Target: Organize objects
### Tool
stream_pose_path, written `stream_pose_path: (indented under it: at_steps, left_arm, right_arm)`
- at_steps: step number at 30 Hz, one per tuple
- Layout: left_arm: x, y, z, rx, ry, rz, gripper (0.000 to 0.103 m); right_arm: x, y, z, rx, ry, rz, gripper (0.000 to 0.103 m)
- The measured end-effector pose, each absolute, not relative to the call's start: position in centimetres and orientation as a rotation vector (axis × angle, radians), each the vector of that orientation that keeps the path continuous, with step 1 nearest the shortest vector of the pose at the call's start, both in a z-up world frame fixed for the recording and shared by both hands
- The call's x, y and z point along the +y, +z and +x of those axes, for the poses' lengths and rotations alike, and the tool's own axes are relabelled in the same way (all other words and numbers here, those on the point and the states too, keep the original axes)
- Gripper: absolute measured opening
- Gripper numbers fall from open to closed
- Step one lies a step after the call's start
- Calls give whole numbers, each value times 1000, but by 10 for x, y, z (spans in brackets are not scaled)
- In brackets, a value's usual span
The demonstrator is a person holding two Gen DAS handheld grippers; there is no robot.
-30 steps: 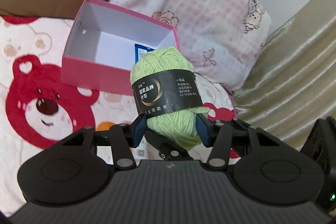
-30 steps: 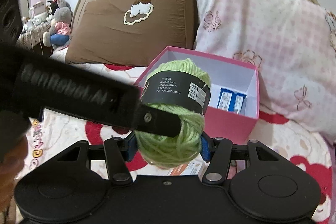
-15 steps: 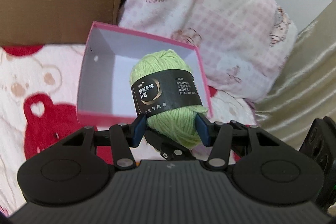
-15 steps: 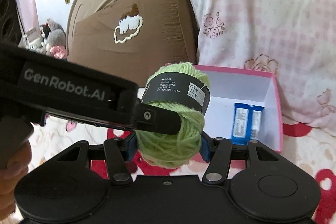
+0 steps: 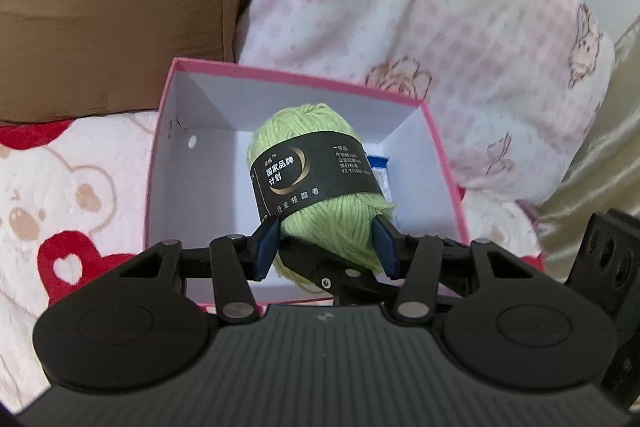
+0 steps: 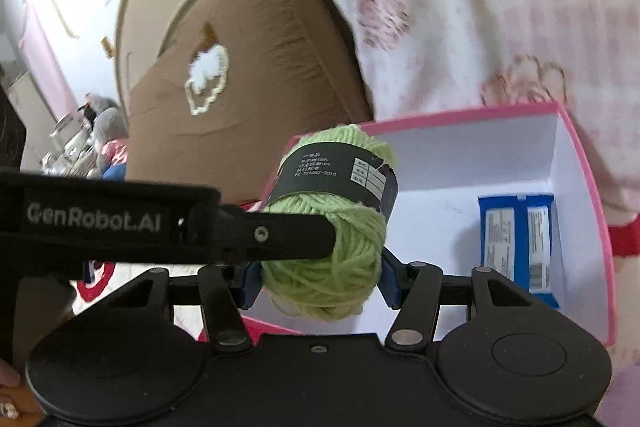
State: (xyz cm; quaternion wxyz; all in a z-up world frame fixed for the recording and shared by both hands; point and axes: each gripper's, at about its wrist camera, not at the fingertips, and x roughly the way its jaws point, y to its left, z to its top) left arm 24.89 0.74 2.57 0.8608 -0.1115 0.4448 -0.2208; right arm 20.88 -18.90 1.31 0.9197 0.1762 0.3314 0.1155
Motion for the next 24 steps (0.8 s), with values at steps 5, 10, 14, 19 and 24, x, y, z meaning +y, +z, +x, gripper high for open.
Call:
stream_pose_path:
  at_steps: [5, 10, 14, 19, 24]
  left_arm:
    - [7, 4, 261, 919, -488, -273, 49]
    - [8, -18, 279, 919, -468, -324, 49]
    - [14, -35, 294, 931, -475, -406, 48]
    - [23, -47, 301, 937, -476, -476, 47]
    - [22, -54, 301, 953, -442, -422, 45]
  right_arm:
    - [-189, -5, 217, 698, 220, 306, 61]
    - [-190, -18, 236, 734, 190, 279, 61]
    - [-187, -26, 259, 798, 181, 219, 61]
    - [-183, -28, 274, 848, 193, 132, 61]
    - [-184, -34, 275, 873, 207, 141, 67]
